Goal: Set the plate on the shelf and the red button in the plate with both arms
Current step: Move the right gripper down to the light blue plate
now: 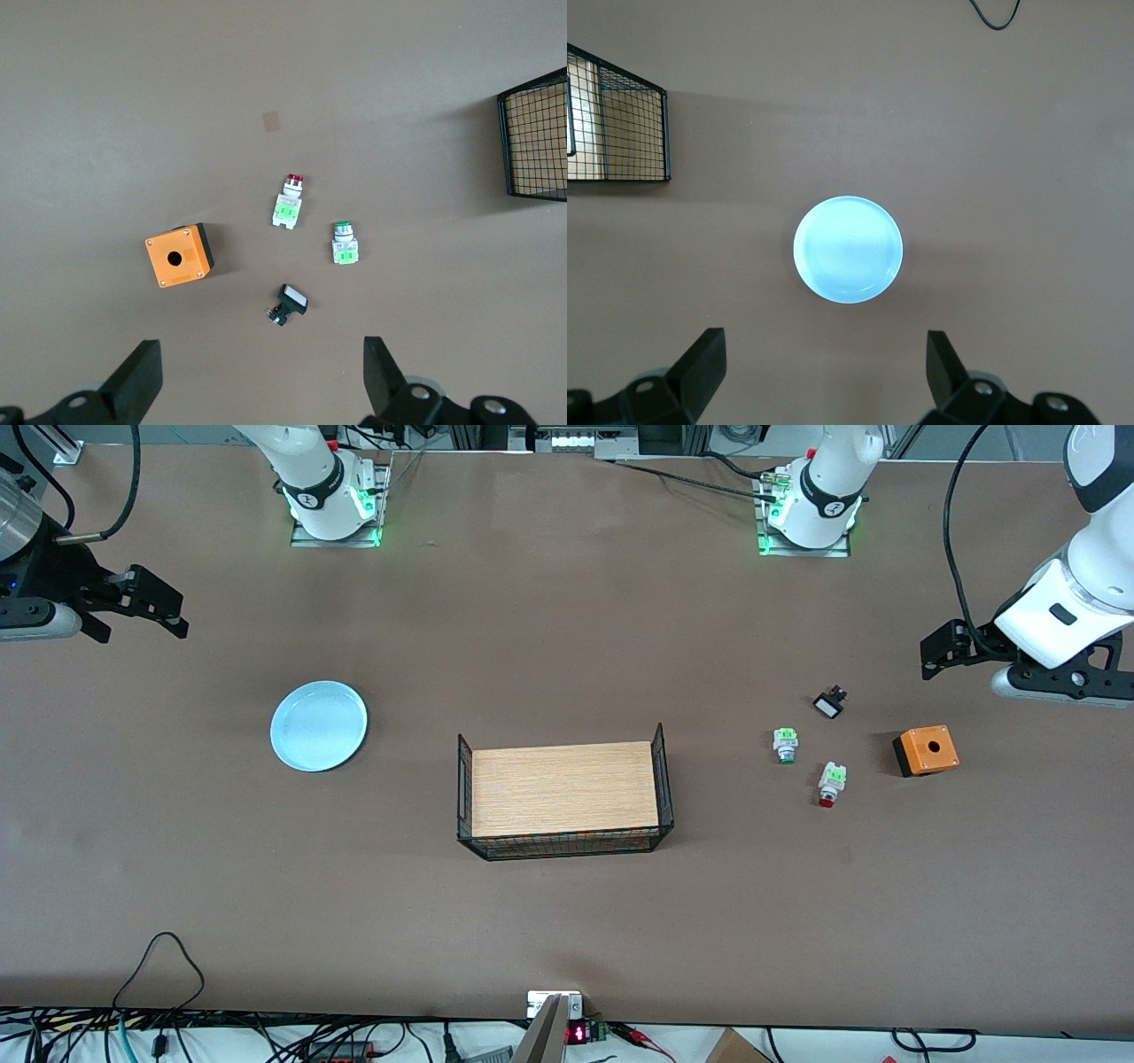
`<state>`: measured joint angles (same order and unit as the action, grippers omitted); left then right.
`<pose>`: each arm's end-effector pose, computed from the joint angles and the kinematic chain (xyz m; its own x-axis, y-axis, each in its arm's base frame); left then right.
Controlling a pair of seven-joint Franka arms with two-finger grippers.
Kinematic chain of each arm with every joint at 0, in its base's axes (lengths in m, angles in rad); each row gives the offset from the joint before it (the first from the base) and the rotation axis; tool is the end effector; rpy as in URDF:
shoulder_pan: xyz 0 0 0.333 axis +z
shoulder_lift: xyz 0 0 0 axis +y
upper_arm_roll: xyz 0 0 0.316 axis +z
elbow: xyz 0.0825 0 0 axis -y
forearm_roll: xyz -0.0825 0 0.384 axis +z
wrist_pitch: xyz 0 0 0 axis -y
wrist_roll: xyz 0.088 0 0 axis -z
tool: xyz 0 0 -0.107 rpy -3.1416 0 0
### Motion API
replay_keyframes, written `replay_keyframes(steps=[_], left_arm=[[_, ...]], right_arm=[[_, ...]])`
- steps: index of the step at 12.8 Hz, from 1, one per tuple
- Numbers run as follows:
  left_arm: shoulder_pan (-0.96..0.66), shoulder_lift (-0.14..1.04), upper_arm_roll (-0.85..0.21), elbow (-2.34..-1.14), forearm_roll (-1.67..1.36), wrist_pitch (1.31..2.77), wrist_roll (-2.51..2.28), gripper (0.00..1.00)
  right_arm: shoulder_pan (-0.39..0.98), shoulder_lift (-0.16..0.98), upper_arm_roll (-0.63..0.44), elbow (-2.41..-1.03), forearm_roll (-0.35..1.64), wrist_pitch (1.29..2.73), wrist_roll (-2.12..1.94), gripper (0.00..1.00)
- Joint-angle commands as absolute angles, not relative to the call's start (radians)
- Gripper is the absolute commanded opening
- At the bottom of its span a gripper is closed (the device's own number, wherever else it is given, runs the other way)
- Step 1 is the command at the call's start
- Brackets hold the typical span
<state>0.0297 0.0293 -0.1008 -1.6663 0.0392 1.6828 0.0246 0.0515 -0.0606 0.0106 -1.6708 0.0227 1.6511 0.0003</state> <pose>0.5685 -0.0360 0.5725 0.9949 -0.0999 -0.0136 -0.1003 -0.9943 -0.0356 0.5413 0.0361 0.6174 0.9974 0.0599 0.0409 0.0608 -0.9979 -0.0220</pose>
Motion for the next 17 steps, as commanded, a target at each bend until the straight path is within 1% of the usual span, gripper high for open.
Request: replay_keyframes(steps=[1,4,6,10,12,14,17], left_arm=[[0.025,0.014,-0.092,-1.677,0.026,1.675,0.029,1.0],[0.025,0.014,-0.092,-1.677,0.026,1.675,0.029,1.0],[0.025,0.014,-0.092,-1.677,0.026,1.675,0.029,1.0],[0.025,0.014,-0.092,-1.677,0.026,1.675,0.029,1.0],[0.025,0.014,-0.092,-1.677,0.026,1.675,0.029,1.0],[0.025,0.014,-0.092,-1.675,0.026,1.675,0.029,1.0],[0.025,0.014,-0.092,-1.675,0.026,1.675,0.029,1.0]], right_arm=[[0.041,-0.048,0.017,-1.651,0.025,1.632,0.003,1.0],[0.041,-0.035,0.015,-1.652,0.021,1.623,-0.005,1.0],[0.048,-0.044,0.017,-1.669,0.017,1.577,0.006,1.0],[0.051,-0.057,0.018,-1.724,0.023,1.574,-0.002,1.0],[0.067,-0.061,0.023,-1.775,0.021,1.578,-0.026,1.0],[0.107,-0.043,0.021,-1.814,0.018,1.598,-0.06,1.0],[0.17,-0.031,0.021,-1.939,0.009,1.742,-0.147,1.0]])
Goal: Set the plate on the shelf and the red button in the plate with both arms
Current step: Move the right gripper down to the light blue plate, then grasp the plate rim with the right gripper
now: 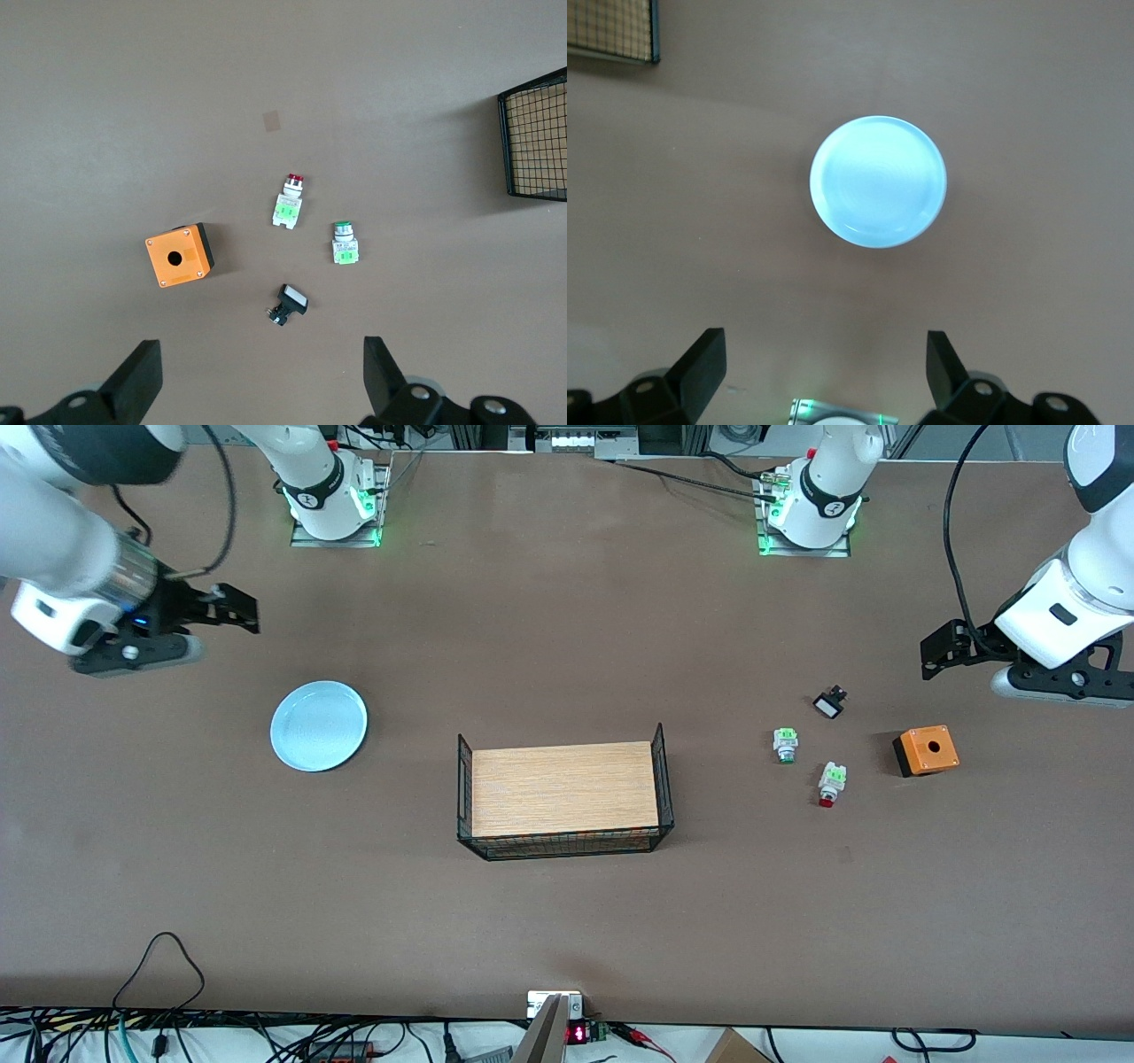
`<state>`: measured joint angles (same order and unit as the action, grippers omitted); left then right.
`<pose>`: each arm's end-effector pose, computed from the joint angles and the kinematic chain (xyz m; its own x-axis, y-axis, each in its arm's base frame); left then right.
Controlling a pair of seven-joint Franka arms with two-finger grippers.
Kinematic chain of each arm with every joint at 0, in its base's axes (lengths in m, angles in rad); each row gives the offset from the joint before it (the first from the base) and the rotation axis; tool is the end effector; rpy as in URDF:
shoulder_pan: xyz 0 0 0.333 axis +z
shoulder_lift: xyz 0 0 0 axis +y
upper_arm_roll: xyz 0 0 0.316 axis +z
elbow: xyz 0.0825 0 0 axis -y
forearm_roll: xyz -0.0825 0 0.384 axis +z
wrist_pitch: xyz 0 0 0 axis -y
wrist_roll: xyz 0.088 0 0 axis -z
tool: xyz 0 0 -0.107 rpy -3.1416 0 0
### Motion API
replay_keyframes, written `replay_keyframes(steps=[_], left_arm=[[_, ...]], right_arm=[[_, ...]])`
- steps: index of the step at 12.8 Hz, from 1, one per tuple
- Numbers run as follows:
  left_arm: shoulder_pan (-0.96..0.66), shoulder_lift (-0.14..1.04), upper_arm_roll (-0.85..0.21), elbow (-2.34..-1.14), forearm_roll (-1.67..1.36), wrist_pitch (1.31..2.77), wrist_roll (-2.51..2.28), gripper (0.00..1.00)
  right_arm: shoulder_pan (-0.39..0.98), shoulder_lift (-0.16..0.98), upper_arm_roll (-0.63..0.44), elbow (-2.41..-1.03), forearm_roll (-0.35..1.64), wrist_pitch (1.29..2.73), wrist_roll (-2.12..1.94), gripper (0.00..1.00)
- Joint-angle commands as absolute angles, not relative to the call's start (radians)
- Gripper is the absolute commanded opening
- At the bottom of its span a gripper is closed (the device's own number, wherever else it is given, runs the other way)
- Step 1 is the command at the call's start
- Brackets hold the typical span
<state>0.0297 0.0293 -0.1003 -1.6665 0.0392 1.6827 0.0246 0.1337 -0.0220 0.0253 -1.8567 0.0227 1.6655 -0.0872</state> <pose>0.5685 -0.0357 0.5724 0.9950 -0.0994 -0.0139 -0.0998 -0.9944 -0.0356 0.5294 0.0872 0.5099 0.9567 0.2393 -0.1659 0.2367 -0.9709 -0.0359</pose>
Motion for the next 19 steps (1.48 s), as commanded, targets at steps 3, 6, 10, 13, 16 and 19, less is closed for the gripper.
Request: replay_keyframes(steps=[3,6,10,13,16,19], left_arm=[[0.025,0.014,-0.092,-1.675,0.026,1.675,0.029,1.0],[0.025,0.014,-0.092,-1.675,0.026,1.675,0.029,1.0],[0.026,0.015,-0.092,-1.677,0.026,1.674,0.031,1.0],[0.026,0.015,-0.092,-1.677,0.026,1.674,0.031,1.0],[0.026,0.014,-0.092,-1.677,0.026,1.674,0.031,1.0],[0.026,0.015,-0.091,-1.677,0.026,1.674,0.031,1.0]], right_arm=[[0.221,-0.026,0.021,-2.086,-0.021,1.905,-0.17,1.0],[0.245,0.009,0.021,-2.212,-0.075,2.09,-0.182,1.0],[0.249,0.116,0.021,-2.313,-0.104,2.32,-0.192,1.0],[0.245,0.231,0.021,-2.328,-0.107,2.469,-0.192,1.0],[0.244,0.316,0.02,-2.368,-0.107,2.638,-0.192,0.93],[0.247,0.337,0.02,-2.381,-0.107,2.681,-0.195,0.55]])
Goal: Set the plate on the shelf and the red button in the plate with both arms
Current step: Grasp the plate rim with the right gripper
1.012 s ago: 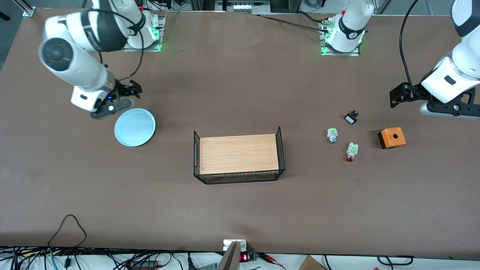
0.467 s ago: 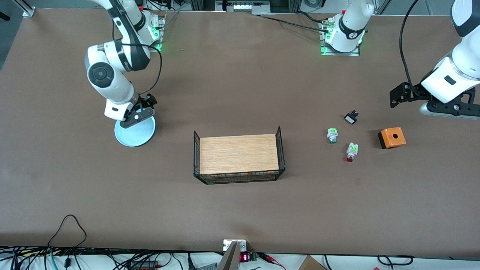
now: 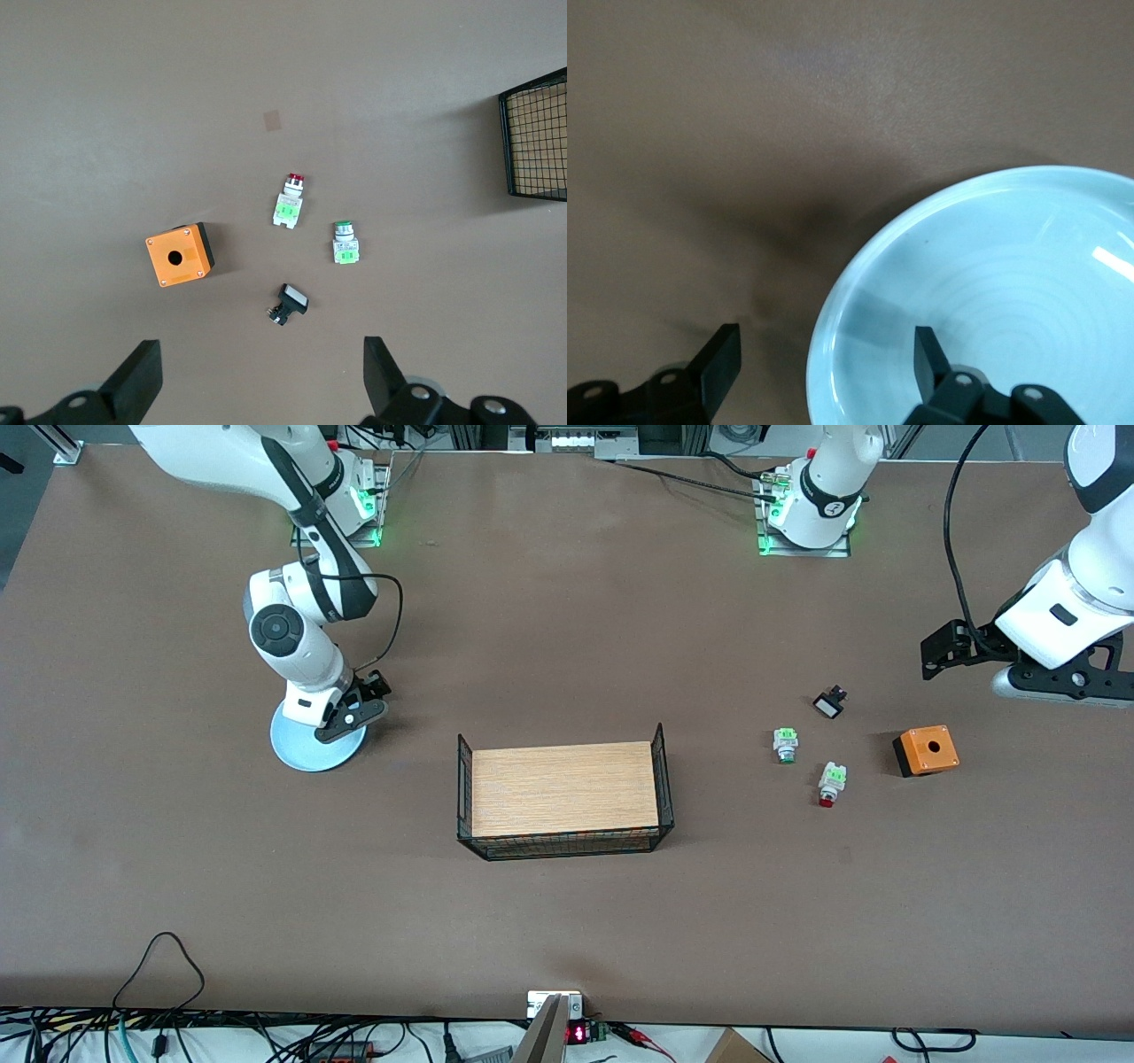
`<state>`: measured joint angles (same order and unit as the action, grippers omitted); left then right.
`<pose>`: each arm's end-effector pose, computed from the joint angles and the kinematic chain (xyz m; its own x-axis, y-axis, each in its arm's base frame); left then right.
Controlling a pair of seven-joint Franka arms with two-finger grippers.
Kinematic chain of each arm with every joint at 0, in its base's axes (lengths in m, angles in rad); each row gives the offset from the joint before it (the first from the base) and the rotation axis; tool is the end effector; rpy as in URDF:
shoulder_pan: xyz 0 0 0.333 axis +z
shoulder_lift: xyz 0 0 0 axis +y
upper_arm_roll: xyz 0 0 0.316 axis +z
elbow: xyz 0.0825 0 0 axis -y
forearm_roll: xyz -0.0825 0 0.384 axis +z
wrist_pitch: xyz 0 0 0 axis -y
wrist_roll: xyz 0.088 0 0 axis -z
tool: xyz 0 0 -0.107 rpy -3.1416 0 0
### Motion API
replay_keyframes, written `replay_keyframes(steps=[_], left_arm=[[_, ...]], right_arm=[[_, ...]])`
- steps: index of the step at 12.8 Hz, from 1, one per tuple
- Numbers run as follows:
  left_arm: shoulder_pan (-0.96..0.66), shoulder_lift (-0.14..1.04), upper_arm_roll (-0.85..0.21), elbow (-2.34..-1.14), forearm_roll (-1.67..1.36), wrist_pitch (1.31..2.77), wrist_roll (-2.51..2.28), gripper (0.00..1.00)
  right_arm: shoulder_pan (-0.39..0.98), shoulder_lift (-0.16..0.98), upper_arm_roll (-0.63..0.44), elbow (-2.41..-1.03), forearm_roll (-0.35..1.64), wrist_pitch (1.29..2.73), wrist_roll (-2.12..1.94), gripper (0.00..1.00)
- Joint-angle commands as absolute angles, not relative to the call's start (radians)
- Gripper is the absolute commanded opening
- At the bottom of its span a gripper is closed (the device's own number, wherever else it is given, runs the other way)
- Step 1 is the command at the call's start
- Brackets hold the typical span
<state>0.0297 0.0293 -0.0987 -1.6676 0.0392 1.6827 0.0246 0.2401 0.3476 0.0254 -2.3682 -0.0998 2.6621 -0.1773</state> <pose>0.5685 -0.0348 0.5719 0.9951 -0.0978 -0.0150 -0.0983 -0.9945 -0.0356 0.4825 0.1348 0.1748 0.8610 0.5052 -0.0595 0.5071 -0.8616 0.0224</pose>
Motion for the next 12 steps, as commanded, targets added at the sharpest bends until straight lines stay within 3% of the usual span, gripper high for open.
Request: replay_keyframes(steps=[1,3,8,12], left_arm=[[0.026,0.014,-0.091,-1.677,0.026,1.674,0.031,1.0],[0.026,0.014,-0.091,-1.675,0.026,1.674,0.031,1.0],[0.026,0.015,-0.091,-1.677,0.026,1.674,0.031,1.0],[0.026,0.015,-0.091,-1.675,0.026,1.674,0.031,1.0]], right_arm=[[0.248,0.336,0.02,-2.379,-0.107,2.68,-0.215,0.3],[0.247,0.33,0.02,-2.379,-0.107,2.675,-0.225,0.0],[0.248,0.312,0.02,-2.375,-0.107,2.672,-0.23,0.0],[0.279,0.14,0.023,-2.349,-0.107,2.536,-0.276,0.0]])
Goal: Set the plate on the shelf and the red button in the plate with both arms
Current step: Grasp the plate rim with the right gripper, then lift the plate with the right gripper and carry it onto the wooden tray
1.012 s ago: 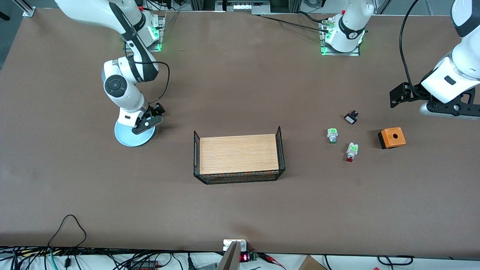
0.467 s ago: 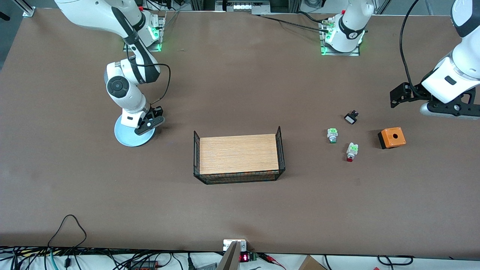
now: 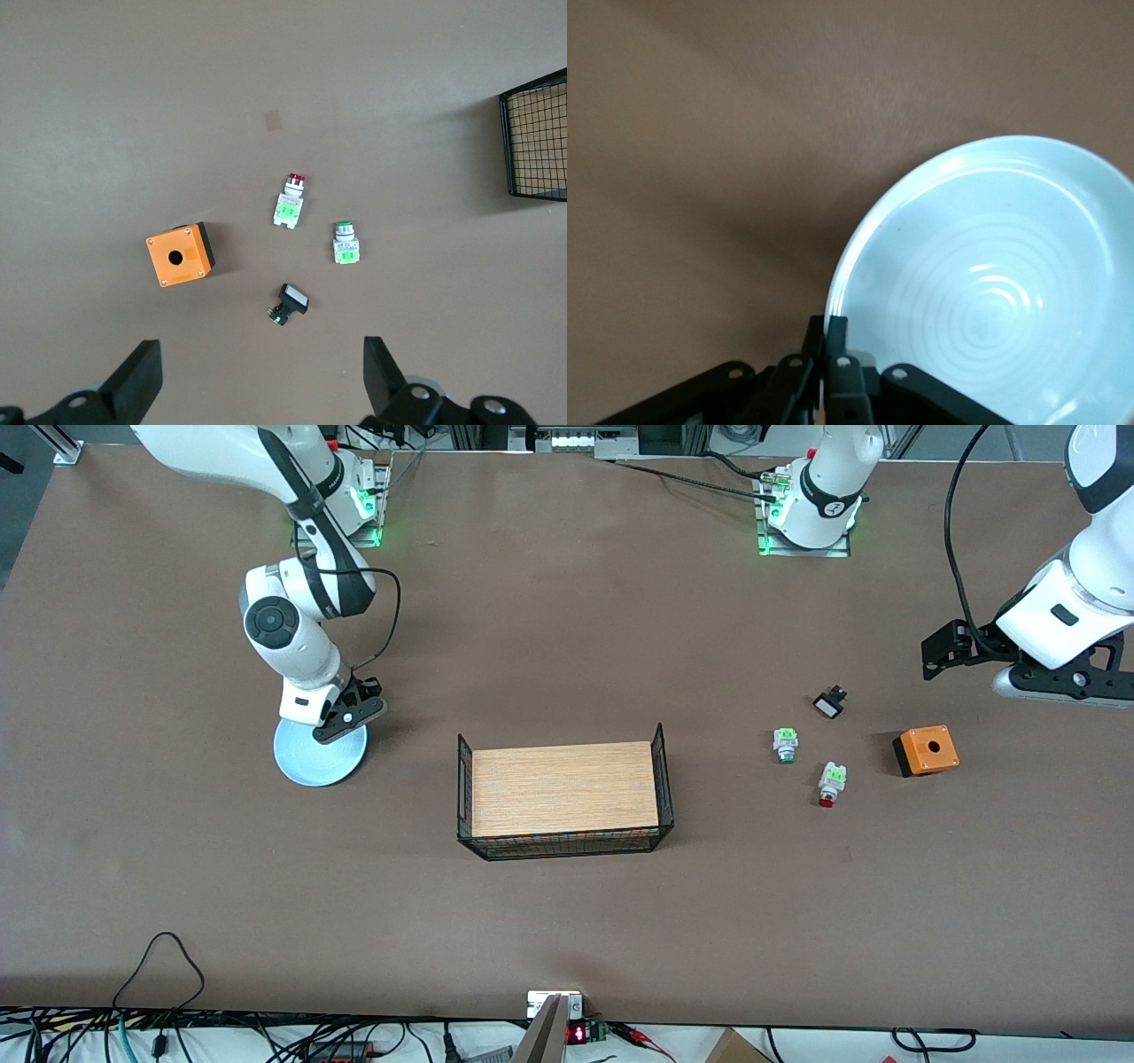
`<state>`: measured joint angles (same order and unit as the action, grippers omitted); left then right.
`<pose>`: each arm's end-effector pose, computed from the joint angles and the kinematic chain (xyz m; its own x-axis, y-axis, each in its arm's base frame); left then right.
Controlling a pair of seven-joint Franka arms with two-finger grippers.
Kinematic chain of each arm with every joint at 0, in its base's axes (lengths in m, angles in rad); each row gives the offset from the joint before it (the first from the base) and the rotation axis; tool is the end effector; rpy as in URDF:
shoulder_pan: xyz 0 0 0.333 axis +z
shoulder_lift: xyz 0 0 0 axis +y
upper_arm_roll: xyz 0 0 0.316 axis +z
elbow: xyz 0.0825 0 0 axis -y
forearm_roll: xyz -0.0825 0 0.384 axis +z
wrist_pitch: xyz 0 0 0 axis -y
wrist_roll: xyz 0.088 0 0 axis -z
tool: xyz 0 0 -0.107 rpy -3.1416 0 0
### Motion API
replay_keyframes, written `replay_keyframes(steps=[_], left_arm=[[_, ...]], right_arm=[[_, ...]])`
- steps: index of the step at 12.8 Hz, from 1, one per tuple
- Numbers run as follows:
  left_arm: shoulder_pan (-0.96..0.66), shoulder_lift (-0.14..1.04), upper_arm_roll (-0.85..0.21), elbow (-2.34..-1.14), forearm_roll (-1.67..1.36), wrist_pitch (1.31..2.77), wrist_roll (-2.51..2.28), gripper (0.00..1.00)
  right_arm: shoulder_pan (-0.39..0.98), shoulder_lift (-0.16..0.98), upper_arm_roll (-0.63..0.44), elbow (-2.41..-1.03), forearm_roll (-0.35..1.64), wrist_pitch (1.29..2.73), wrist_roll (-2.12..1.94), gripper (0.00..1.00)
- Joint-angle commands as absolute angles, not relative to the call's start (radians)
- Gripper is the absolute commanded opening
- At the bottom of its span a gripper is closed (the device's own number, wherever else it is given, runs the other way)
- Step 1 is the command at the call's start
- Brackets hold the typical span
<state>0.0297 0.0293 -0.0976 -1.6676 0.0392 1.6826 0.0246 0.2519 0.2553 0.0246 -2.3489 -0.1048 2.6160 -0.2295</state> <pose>0.5685 -0.0342 0.5719 0.9952 -0.0967 -0.0151 -0.0972 -0.9946 -0.0357 0.4959 0.1434 0.2243 0.8279 0.5609 -0.0010 0.5603 -0.8269 0.0484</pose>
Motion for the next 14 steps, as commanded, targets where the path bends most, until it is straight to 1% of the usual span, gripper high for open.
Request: replay_keyframes(steps=[1,4,6,8,9,11,14], left_arm=[[0.026,0.015,-0.091,-1.675,0.026,1.674,0.031,1.0],[0.025,0.014,-0.091,-1.677,0.026,1.674,0.031,1.0],[0.026,0.014,-0.091,-1.675,0.026,1.674,0.031,1.0],[0.026,0.015,-0.092,-1.675,0.026,1.674,0.031,1.0],[0.026,0.014,-0.092,-1.675,0.026,1.674,0.031,1.0],[0.026,0.015,-0.091,-1.675,0.026,1.674,0.029,1.0],[0.026,0.015,-0.092,-1.675,0.026,1.674,0.02,1.0]], right_arm=[[0.284,0.096,0.023,-2.336,-0.107,2.513,-0.308,0.0],[0.314,0.012,0.023,-2.237,-0.109,2.377,-0.435,0.0],[0.362,0.006,0.023,-2.128,-0.109,2.265,-0.469,0.0],[0.447,0.047,0.023,-1.972,-0.113,2.113,-0.494,0.0],[0.48,0.072,0.023,-1.901,-0.129,2.062,-0.521,0.0],[0.553,0.11,0.023,-1.781,-0.167,2.002,-0.534,0.0],[0.646,0.184,0.023,-1.662,-0.219,1.991,-0.532,0.0]])
